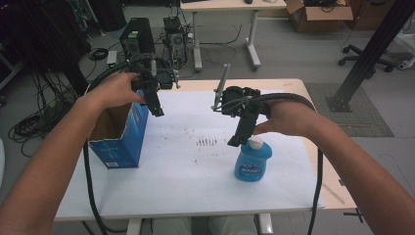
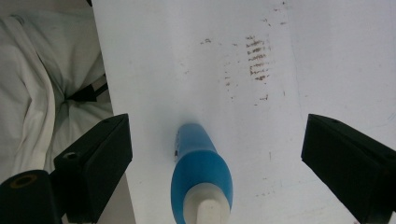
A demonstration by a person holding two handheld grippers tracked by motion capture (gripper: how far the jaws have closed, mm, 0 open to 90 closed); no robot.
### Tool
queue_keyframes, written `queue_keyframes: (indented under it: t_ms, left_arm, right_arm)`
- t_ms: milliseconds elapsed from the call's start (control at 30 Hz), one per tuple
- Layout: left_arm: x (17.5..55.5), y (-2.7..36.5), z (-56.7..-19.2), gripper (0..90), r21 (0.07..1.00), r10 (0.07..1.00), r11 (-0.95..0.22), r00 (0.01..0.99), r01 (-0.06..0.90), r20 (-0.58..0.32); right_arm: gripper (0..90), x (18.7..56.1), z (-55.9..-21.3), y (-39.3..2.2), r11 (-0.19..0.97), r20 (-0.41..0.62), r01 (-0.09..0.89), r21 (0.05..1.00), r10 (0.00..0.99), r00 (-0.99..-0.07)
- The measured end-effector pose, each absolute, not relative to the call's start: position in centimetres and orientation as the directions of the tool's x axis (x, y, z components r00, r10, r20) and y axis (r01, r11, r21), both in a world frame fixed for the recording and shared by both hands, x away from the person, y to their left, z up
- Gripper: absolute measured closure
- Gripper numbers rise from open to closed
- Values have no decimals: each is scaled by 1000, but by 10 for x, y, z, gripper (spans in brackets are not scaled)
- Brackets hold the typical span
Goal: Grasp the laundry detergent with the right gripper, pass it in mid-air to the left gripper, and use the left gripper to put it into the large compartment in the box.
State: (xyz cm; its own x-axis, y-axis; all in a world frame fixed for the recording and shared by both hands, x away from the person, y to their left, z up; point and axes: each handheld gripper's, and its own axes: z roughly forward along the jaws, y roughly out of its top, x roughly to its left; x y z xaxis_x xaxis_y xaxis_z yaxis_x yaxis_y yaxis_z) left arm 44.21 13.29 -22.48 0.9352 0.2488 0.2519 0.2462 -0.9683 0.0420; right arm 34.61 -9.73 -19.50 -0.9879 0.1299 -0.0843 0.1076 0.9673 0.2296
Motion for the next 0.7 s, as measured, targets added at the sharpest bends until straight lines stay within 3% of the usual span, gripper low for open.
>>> queue_keyframes:
  t_ms: [700]
  left_arm:
    - [435,123,-224,99,43,233,-972,940,230,249]
  right_arm:
    - [81,339,-182,-132,946,-75,135,295,164,-984]
